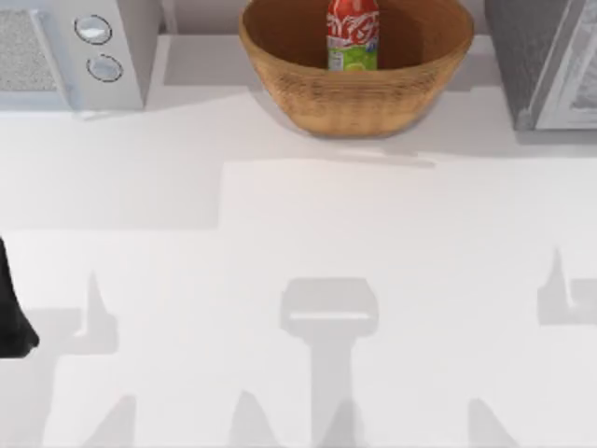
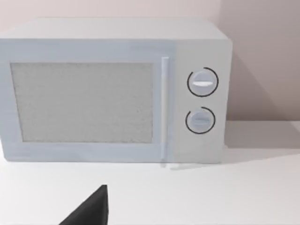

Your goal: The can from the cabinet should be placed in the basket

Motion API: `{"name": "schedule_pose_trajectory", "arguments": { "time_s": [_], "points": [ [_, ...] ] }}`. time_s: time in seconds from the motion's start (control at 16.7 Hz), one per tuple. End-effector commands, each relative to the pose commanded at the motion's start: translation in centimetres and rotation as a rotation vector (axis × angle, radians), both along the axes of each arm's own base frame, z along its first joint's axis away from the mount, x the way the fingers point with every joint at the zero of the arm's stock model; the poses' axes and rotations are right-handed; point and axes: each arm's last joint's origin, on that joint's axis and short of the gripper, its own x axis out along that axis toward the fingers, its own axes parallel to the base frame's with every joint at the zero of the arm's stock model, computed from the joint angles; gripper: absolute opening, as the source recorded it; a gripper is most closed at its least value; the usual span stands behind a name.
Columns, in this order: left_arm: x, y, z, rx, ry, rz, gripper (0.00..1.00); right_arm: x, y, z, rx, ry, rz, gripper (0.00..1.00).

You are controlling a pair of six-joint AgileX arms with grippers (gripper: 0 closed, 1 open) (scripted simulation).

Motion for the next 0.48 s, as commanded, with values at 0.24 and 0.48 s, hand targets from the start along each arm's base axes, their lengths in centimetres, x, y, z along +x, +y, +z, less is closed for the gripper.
{"name": "schedule_pose_trajectory", "arguments": {
  "time_s": [0.24,0.48],
  "points": [
    [0.0,0.0,0.0,0.0,0.0,0.0,1.0,-0.4,-0.4,-5.2,0.004,-0.022,0.005,1.0],
    [0.0,0.0,0.0,0.0,0.0,0.0,1.0,-0.4,-0.5,-6.4,0.004,-0.033,0.005,1.0]
  ]
}}
